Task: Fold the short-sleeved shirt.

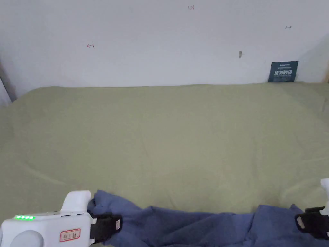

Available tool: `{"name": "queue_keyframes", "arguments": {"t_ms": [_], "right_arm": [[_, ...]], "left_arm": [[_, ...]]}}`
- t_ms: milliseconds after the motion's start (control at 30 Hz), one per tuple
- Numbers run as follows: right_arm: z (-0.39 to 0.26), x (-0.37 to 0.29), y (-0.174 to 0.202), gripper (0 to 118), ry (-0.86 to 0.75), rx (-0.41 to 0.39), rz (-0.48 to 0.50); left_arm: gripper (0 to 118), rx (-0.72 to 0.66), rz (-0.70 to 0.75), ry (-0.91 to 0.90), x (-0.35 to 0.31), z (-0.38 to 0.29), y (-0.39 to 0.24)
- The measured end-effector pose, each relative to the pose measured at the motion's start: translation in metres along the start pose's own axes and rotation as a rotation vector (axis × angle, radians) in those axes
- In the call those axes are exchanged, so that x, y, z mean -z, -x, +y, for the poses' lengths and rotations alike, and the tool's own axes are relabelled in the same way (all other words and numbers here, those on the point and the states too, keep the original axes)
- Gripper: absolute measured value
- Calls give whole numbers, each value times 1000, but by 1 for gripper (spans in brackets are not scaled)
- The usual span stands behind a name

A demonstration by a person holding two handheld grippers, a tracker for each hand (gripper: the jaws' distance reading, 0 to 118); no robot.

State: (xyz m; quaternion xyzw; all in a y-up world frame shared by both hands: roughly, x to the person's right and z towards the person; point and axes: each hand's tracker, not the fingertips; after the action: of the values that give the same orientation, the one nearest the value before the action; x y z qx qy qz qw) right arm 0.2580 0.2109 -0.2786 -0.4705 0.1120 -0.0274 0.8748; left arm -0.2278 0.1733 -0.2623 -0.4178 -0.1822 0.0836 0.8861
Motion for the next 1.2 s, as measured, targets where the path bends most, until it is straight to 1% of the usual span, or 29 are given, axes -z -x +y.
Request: {"name": "queue_keyframes", "arguments": {"t_ms": [67,133,200,267,333,367,400,433,467,500,567,600,633,667,700,733,767,800,833,867,967,1033,1067,1133,1167,1200], "right_arm": [[1,-3,-3,0,-16,8,6],[0,-3,-6,0,-24,15,11],[-2,-2,-10,0,-26,26,17],[-3,3,-15,0,-23,31,19],[-5,7,-19,0,-17,38,18],[-5,10,-21,0,-16,39,19],[-5,12,-21,0,-12,41,18],[-5,14,-22,0,-6,43,17],[-5,16,-23,0,-3,44,15],[-6,17,-25,0,-1,46,15],[-5,20,-28,0,5,58,12],[-5,20,-29,0,6,62,8],[-5,21,-30,0,7,64,5],[-5,21,-30,0,10,63,2],[-4,20,-30,0,12,61,-2],[-4,20,-30,0,12,61,-5],[-4,19,-30,0,9,59,-5],[-4,18,-28,0,7,55,-2],[-4,17,-27,0,7,52,1],[-4,17,-26,0,6,49,2],[-5,14,-23,0,1,41,6],[-4,12,-21,0,-3,33,4],[-3,12,-20,0,-5,29,1],[-3,11,-19,0,-8,21,-4],[-3,11,-19,0,-9,19,-6],[-2,11,-19,0,-9,16,-8]], "left_arm": [[18,101,45,74,11,13,-34],[18,147,64,134,29,20,-63],[18,167,6,160,52,19,-82],[18,179,-17,193,78,15,-102],[19,189,-11,202,101,6,-114],[23,199,-21,217,112,3,-119],[37,199,-30,221,120,1,-121],[70,185,-57,227,126,-3,-121],[90,155,-108,234,130,-5,-120],[98,110,-165,239,131,-6,-117],[98,18,-264,251,123,-6,-110],[96,-2,-275,230,119,-5,-106],[87,-12,-282,210,111,-2,-102],[72,-16,-284,172,102,1,-95],[46,-30,-301,140,93,3,-90],[46,-63,-326,93,85,6,-81],[35,-100,-332,59,81,8,-72],[14,-137,-333,38,80,10,-64],[0,-185,-314,20,84,10,-57],[0,-246,-284,7,87,10,-51],[0,-384,-373,33,113,6,-43],[0,-421,-414,45,132,-1,-48],[0,-449,-465,75,145,-7,-52],[0,-494,-520,150,171,-23,-66],[0,-495,-500,193,185,-32,-73],[0,-487,-426,240,199,-40,-81]]}}
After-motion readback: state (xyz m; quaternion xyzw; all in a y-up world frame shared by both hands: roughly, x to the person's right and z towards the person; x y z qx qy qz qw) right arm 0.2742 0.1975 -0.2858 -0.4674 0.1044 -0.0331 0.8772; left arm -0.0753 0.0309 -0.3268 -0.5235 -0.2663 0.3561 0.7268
